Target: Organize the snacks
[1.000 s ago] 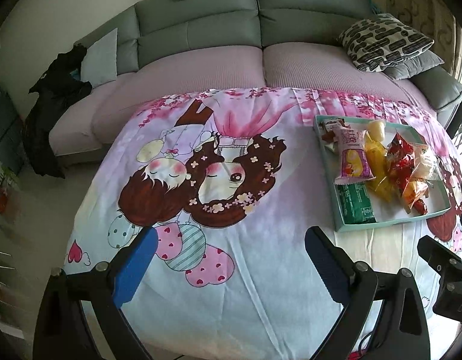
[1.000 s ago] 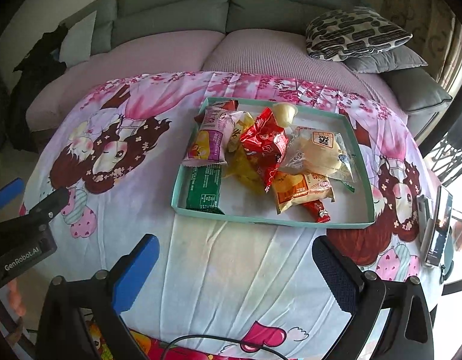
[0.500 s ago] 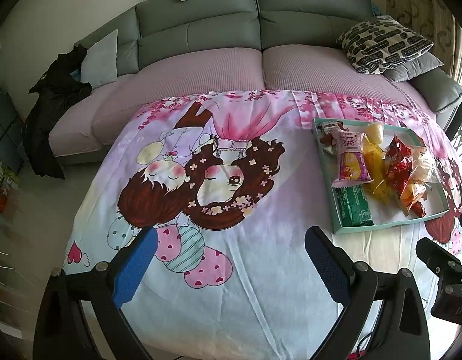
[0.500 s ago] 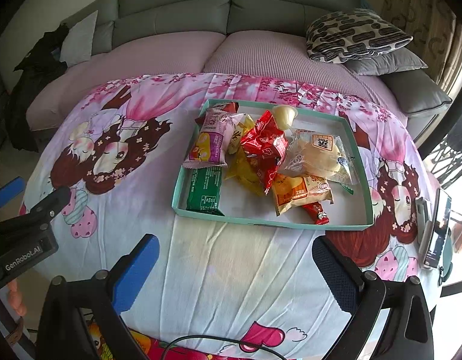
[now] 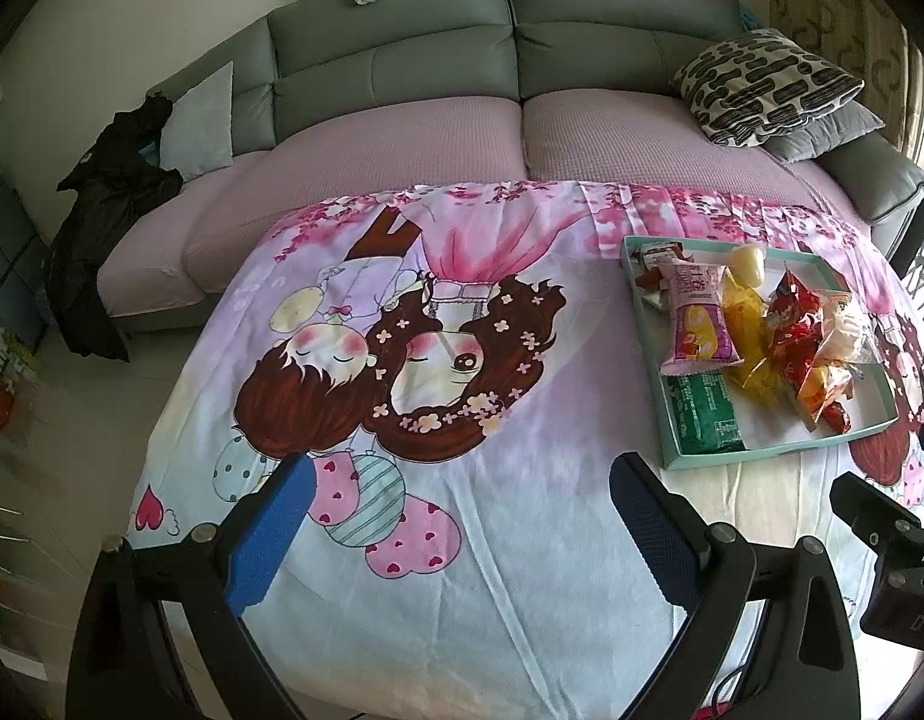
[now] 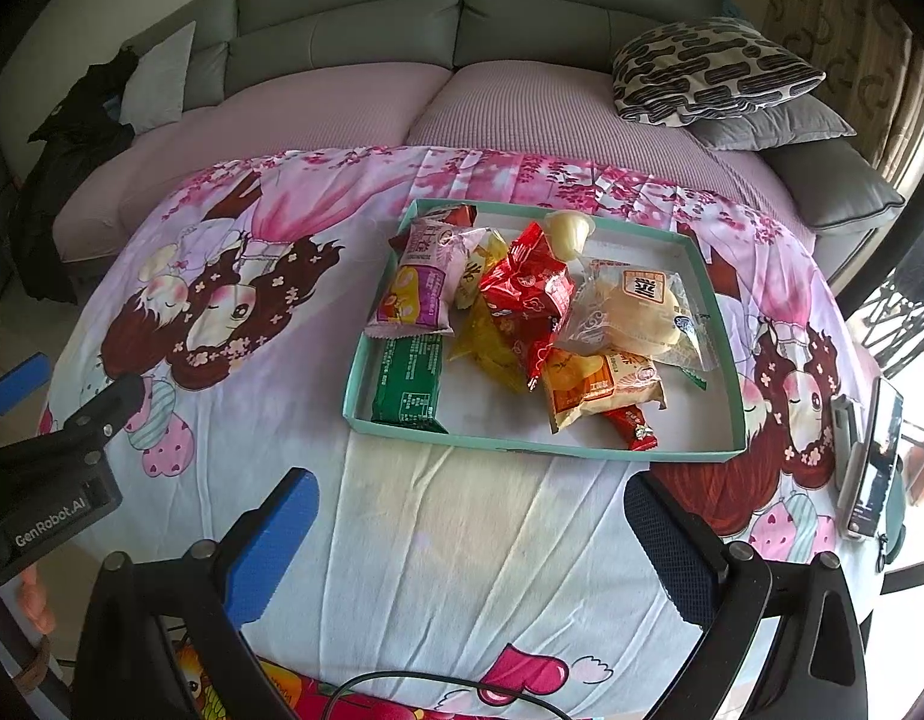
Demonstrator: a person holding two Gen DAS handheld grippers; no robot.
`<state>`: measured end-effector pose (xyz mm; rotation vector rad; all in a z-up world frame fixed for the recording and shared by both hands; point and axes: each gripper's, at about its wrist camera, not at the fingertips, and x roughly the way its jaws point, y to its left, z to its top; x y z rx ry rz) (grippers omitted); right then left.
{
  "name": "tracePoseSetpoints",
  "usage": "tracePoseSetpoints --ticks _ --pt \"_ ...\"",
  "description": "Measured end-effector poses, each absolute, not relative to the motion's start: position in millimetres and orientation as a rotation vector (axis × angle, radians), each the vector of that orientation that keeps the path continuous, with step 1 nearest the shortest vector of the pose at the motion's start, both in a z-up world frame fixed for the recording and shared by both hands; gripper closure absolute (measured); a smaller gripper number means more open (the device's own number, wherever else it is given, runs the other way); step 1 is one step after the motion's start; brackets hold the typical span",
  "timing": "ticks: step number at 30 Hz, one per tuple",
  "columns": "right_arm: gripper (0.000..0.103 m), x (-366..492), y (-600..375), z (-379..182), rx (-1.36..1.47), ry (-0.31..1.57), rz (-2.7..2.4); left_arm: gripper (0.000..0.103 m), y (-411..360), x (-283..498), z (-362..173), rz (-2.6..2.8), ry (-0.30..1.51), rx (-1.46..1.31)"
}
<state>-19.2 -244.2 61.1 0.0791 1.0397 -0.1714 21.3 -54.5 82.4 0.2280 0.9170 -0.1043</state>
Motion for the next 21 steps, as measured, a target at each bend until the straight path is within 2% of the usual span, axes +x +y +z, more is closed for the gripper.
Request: tracePoseSetpoints --ticks 21 --pt "0.000 -18.7 -249.9 56.5 0.093 1.051 -0.177 0.005 -56.9 23.7 77.1 -0.082 0.935 0.244"
